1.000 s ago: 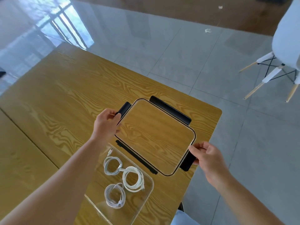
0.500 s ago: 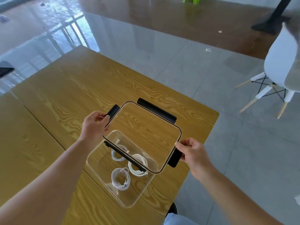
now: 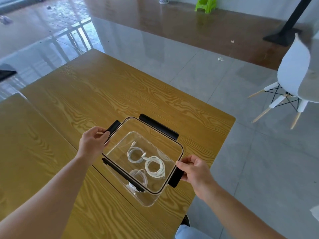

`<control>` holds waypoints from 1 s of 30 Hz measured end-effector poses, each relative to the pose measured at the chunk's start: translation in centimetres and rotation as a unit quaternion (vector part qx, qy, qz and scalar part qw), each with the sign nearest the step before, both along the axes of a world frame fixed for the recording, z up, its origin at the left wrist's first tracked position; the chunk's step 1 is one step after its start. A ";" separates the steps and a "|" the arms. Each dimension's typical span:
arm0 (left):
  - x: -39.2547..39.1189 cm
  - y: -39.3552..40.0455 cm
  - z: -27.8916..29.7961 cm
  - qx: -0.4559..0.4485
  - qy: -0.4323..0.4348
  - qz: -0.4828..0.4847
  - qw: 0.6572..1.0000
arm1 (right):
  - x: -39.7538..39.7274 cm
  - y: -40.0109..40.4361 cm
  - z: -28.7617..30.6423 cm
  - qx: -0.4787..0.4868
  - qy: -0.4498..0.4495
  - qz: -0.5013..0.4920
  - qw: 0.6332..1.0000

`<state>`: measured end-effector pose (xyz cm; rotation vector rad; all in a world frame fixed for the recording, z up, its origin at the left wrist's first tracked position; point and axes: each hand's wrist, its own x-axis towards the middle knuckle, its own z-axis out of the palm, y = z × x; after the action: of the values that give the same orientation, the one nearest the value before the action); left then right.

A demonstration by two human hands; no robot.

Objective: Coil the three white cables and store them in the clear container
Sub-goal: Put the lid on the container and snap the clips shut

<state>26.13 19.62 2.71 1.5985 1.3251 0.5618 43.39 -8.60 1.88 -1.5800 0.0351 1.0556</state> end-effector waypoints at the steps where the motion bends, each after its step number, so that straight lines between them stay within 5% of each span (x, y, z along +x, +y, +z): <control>1: -0.3 0.0 -0.1 -0.003 0.000 0.001 1.000 | -0.4 0.0 -0.1 -0.003 0.001 0.001 1.000; 30: -1.8 -0.6 -3.0 0.023 0.131 -0.029 0.991 | -4.3 -0.4 -4.0 -0.051 0.040 -0.004 0.998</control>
<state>24.33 19.01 -0.30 1.7902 1.4597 0.3575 39.12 -9.02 -2.07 -1.6264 0.1508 1.1258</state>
